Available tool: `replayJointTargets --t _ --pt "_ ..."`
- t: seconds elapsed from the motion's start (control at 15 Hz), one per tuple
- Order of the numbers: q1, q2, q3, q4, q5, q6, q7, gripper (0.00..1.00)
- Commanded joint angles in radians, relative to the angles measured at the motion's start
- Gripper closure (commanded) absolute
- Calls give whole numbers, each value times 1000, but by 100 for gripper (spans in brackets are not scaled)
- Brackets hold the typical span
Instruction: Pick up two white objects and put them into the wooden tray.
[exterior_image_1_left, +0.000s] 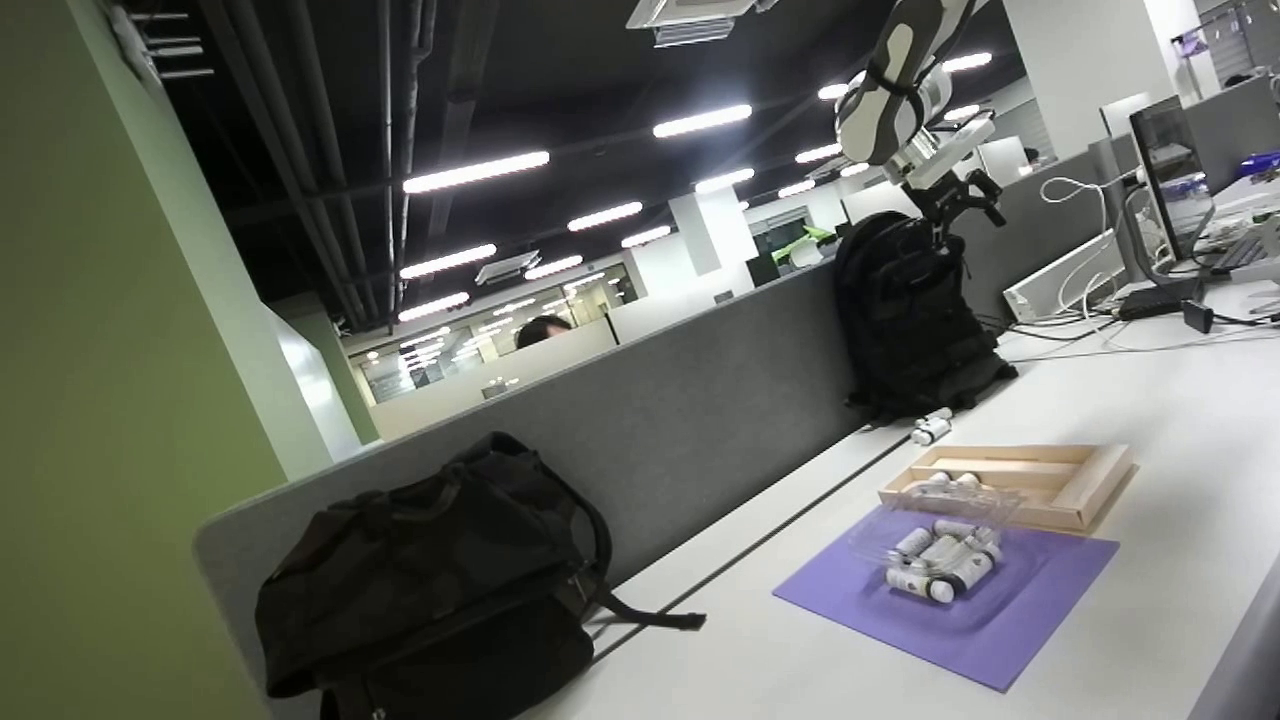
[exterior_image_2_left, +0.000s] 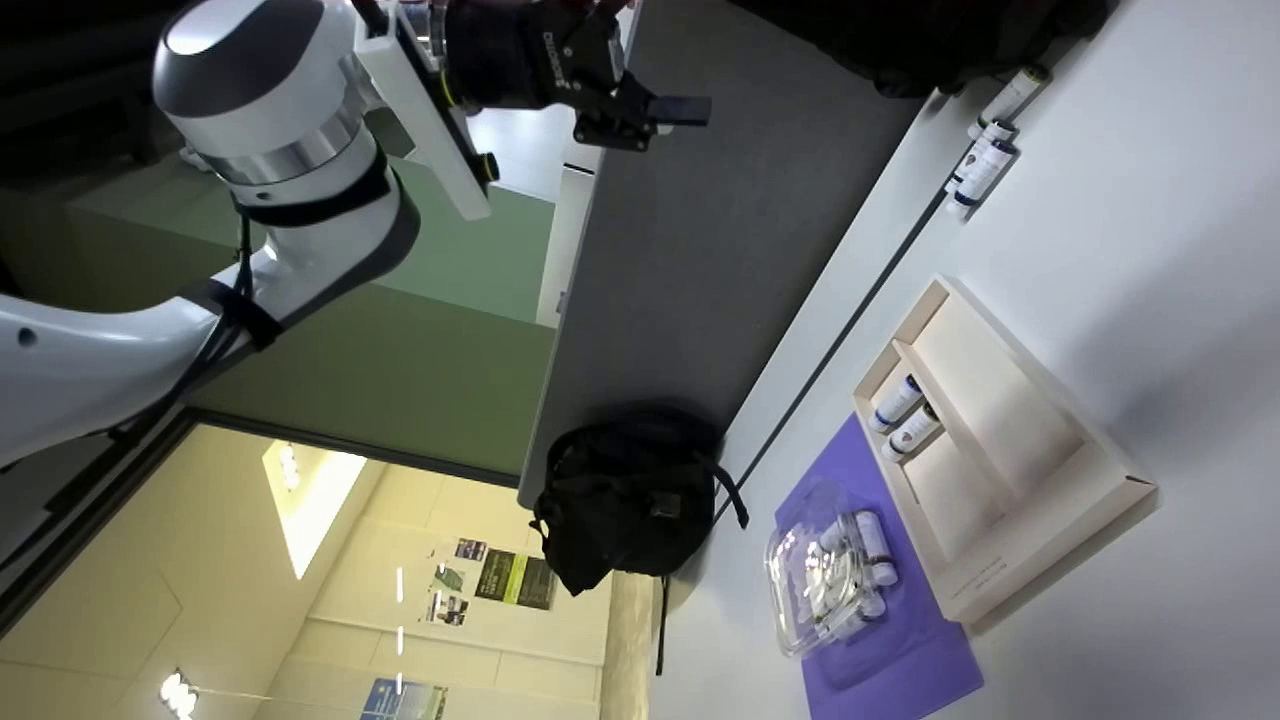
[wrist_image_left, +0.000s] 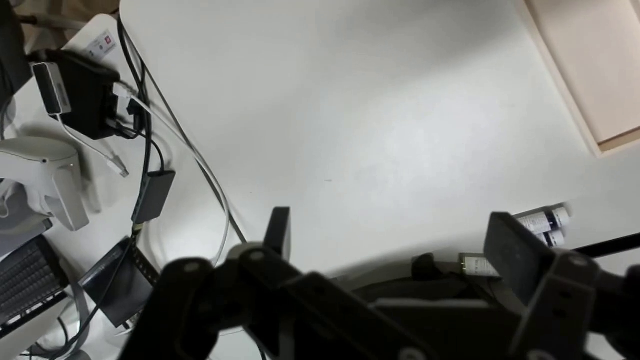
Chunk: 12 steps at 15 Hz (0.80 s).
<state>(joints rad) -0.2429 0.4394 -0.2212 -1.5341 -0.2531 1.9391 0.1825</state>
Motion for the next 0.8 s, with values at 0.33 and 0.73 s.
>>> replayJointTargets --t 0.33,0.73 --pt "20 3 -7 6 6 -3 5 0" --pt "-34 179 11 260 280 3 142 0"
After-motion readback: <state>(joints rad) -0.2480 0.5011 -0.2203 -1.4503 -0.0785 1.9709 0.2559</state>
